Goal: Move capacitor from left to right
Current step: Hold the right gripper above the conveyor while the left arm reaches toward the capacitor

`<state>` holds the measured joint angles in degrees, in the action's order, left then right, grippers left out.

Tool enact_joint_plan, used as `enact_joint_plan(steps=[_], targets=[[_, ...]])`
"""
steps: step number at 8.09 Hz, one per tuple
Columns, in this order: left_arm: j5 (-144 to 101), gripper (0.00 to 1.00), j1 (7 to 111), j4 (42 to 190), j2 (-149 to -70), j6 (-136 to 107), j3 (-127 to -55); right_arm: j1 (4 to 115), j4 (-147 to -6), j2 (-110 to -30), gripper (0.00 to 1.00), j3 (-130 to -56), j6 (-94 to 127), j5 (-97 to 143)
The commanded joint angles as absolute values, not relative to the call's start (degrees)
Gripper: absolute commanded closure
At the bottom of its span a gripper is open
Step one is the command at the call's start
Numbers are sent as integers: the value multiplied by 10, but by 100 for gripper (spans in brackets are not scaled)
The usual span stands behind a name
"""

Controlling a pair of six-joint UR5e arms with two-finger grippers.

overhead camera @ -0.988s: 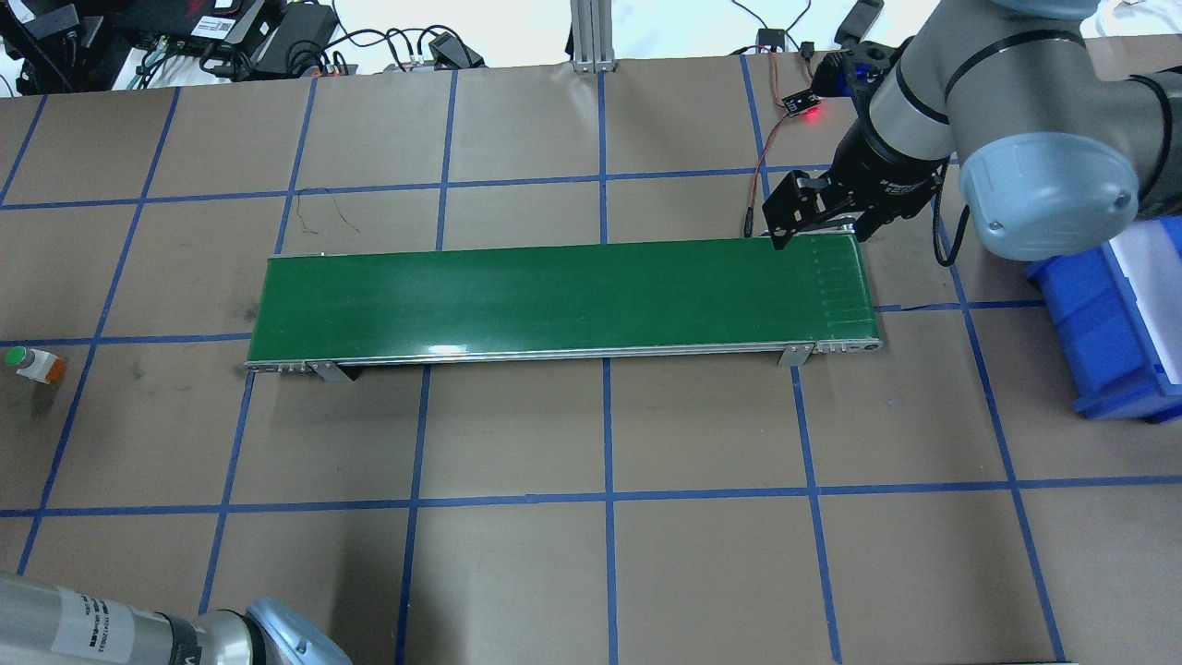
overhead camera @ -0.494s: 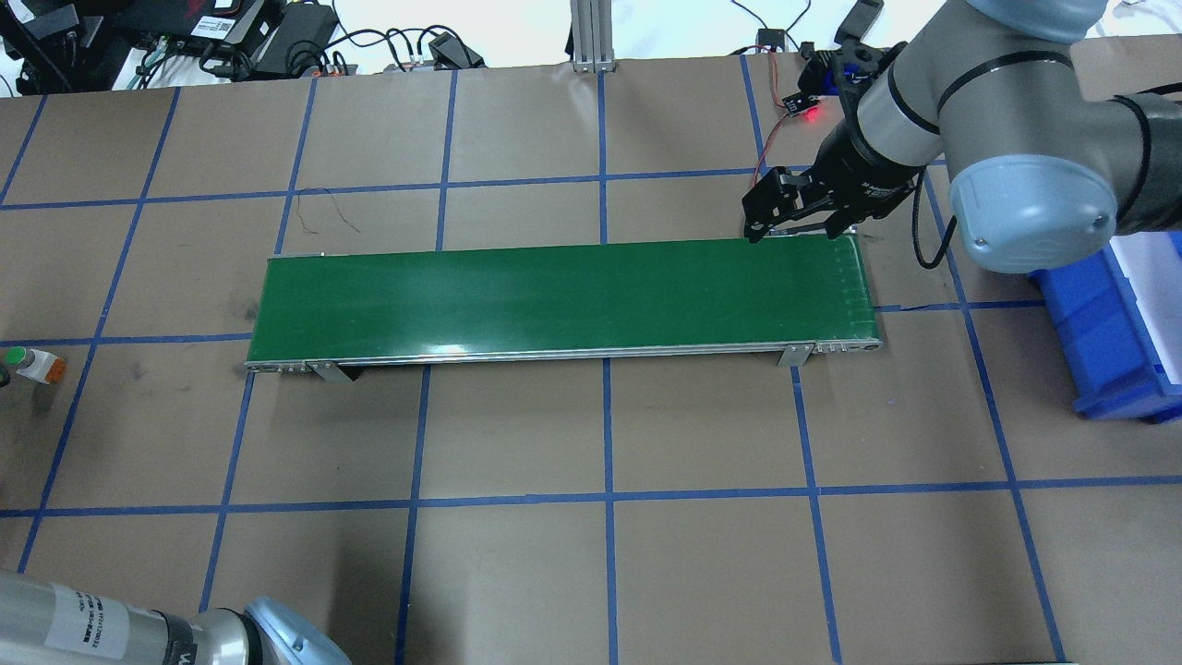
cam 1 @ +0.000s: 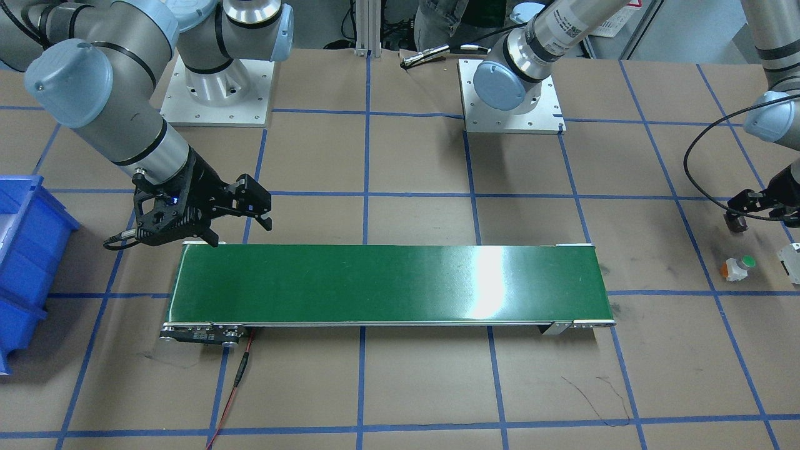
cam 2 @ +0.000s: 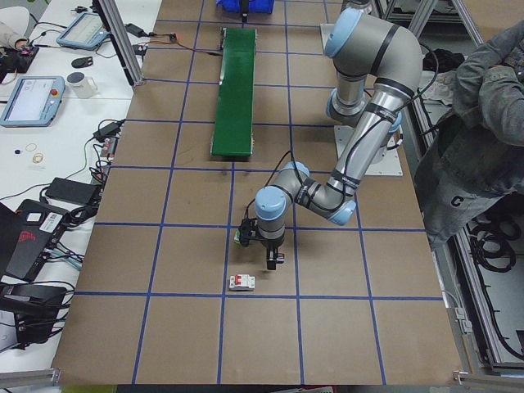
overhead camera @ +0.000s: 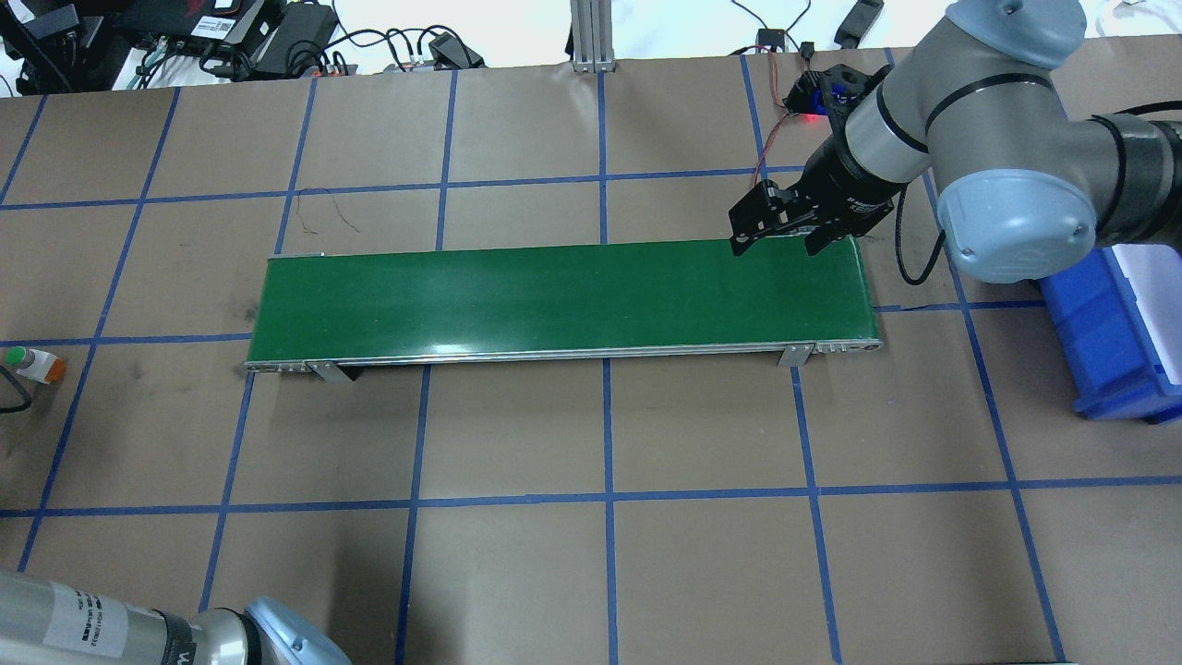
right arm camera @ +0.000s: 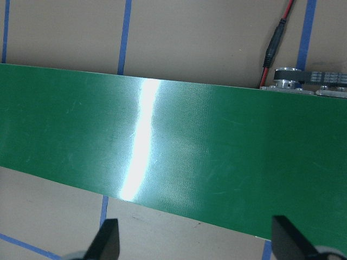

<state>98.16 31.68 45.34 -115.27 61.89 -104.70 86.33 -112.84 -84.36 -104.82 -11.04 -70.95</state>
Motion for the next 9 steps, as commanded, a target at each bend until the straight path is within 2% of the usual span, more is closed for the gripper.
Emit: enact_joint_plan(steps=[1, 4, 5, 6, 7, 8, 9], targets=[[987, 10, 304, 451, -1168, 621, -1050, 863, -1129, -838, 3, -1053, -111, -706], [1009, 11, 299, 451, -1170, 624, -1051, 851, -1132, -828, 4, -1053, -111, -705], [1012, 18, 299, 450, -1170, 624, -1051, 849, -1169, -811, 3, -1053, -111, -688], [1013, 19, 299, 450, -1170, 624, -1051, 849, -1182, -800, 3, -1053, -111, -682], [1014, 31, 299, 450, -1170, 624, -1051, 849, -1182, -800, 2, -1053, -110, -685], [1023, 40, 299, 450, -1170, 624, -1050, 849, -1182, -798, 3, -1053, -110, -684], [1025, 40, 299, 450, -1169, 623, -1050, 849, -1183, -788, 3, -1053, -110, -683]])
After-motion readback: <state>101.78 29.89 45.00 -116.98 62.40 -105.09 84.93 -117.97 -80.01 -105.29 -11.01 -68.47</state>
